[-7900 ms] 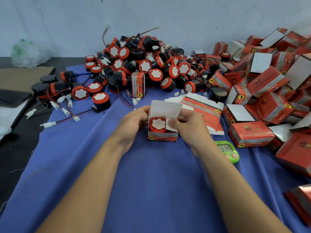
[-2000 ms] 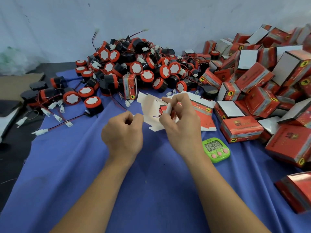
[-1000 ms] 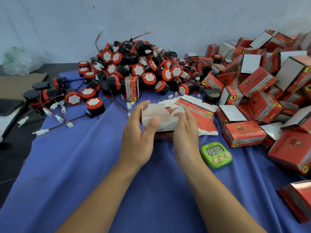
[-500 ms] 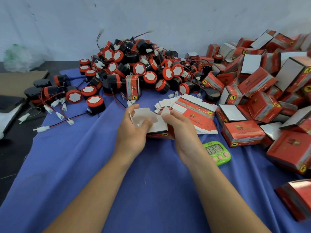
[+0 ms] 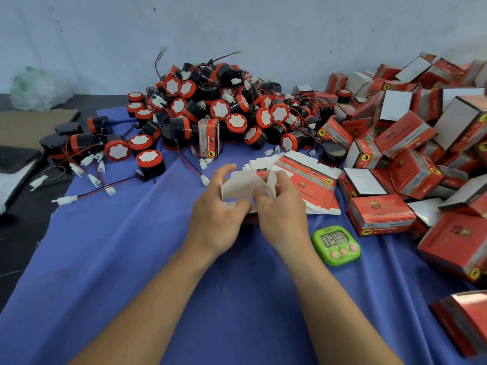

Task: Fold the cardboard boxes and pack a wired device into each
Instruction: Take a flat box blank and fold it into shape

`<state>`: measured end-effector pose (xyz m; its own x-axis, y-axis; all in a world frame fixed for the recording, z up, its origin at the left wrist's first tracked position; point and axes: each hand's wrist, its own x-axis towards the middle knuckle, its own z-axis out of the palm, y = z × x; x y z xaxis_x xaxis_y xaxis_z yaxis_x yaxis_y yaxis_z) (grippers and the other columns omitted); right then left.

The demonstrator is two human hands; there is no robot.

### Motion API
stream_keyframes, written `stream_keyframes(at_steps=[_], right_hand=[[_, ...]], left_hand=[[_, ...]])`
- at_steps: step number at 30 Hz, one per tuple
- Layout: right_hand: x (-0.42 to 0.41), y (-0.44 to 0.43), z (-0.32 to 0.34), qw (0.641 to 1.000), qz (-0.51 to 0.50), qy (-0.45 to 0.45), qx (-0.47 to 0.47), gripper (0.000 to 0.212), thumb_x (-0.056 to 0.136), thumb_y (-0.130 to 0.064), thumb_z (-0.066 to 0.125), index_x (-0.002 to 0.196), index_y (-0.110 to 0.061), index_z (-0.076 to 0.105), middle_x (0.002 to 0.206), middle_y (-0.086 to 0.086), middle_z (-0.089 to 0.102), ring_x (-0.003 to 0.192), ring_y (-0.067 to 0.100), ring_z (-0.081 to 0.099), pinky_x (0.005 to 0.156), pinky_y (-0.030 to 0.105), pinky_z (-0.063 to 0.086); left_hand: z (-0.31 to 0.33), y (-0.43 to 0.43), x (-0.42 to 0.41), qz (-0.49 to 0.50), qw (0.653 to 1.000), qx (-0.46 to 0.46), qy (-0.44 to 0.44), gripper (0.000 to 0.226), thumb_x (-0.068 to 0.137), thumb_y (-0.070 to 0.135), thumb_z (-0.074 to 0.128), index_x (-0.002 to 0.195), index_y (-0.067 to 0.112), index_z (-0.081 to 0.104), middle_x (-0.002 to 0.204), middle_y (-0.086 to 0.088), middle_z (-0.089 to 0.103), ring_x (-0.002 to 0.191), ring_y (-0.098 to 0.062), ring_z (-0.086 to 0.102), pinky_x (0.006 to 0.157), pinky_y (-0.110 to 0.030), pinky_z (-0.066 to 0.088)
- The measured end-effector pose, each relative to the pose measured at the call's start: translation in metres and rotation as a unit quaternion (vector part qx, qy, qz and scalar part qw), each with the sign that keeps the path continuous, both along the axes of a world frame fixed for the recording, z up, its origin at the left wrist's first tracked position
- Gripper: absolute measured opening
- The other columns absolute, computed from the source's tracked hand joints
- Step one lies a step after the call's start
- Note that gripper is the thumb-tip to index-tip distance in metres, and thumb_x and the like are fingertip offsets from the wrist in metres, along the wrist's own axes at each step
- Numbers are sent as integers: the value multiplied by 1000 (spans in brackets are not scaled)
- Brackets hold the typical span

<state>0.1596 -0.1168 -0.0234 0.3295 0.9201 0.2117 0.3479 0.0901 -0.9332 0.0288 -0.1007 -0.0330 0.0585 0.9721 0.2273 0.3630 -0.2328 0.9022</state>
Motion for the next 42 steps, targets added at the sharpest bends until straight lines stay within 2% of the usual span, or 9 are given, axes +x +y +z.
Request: stream_keyframes(at_steps=[5, 8, 11, 16, 19, 23, 29, 34, 42], right_hand=[[10, 0, 5, 962, 193, 173, -90, 34, 95, -44, 61, 123, -27, 70, 120, -6, 74, 118, 13, 66, 106, 43, 50], [23, 1, 7, 927, 213, 296, -89, 46, 107, -49, 38, 123, -24, 73, 125, 0, 73, 117, 15, 68, 102, 45, 53], [18, 3, 5, 955, 205, 197, -81, 28, 97, -36, 56, 114, -29, 77, 116, 4, 75, 117, 30, 67, 103, 58, 52], [6, 2, 3, 977, 157, 141, -38, 38, 85, 1, 51, 105, -18, 78, 106, 22, 72, 105, 46, 63, 95, 66, 49], [10, 2, 3, 966, 122, 220, -58, 34, 91, 1, 53, 104, -17, 79, 105, 18, 74, 97, 37, 67, 93, 70, 51], [16, 2, 8, 936, 76, 334, -82, 28, 99, 0, 52, 106, -10, 78, 109, 17, 76, 104, 46, 70, 87, 72, 53], [10, 3, 5, 931, 106, 339, -85, 33, 98, 2, 50, 106, -13, 78, 109, 16, 76, 103, 42, 71, 89, 62, 57], [18, 1, 7, 898, 182, 388, -101, 33, 92, 6, 55, 88, -16, 80, 90, 8, 73, 77, 22, 70, 78, 50, 59], [26, -2, 11, 863, 292, 395, -116, 6, 79, -9, 63, 81, -13, 66, 106, 9, 70, 84, 24, 70, 70, 36, 59]], left_hand=[[-7, 10, -4, 15, 999, -51, 4, 46, 90, 33, 61, 132, 49, 50, 106, 20, 68, 94, 6, 61, 67, -10, 45], [-7, 12, -5, 27, 998, -54, -13, 49, 92, 16, 59, 130, 47, 53, 106, 18, 67, 97, -2, 62, 73, -20, 50], [-6, 9, -5, 10, 998, -50, 20, 51, 94, 15, 57, 134, 47, 49, 103, 16, 68, 91, 7, 59, 65, -8, 43], [-2, 5, -6, -41, 997, -65, -9, 61, 78, 41, 57, 137, 55, 48, 115, 20, 69, 104, 0, 62, 82, -18, 47], [3, 2, -8, -140, 976, -79, -150, 62, 80, 49, 56, 142, 47, 52, 122, 31, 68, 116, 12, 60, 89, -6, 44], [10, 4, -4, -142, 961, -108, -210, 32, 104, 39, 51, 131, 31, 67, 121, 10, 76, 107, -5, 71, 82, -18, 56], [8, 7, -3, -102, 964, -95, -227, 50, 93, -12, 61, 122, 26, 76, 115, -2, 78, 102, -12, 72, 81, -22, 58], [12, 7, 1, -78, 958, -52, -272, 49, 89, -16, 62, 74, 25, 84, 98, 7, 79, 97, -9, 72, 78, -19, 55], [10, 8, -15, -149, 953, -37, -261, 23, 73, 9, 62, 71, 18, 82, 110, 1, 78, 111, -18, 71, 86, -23, 55]])
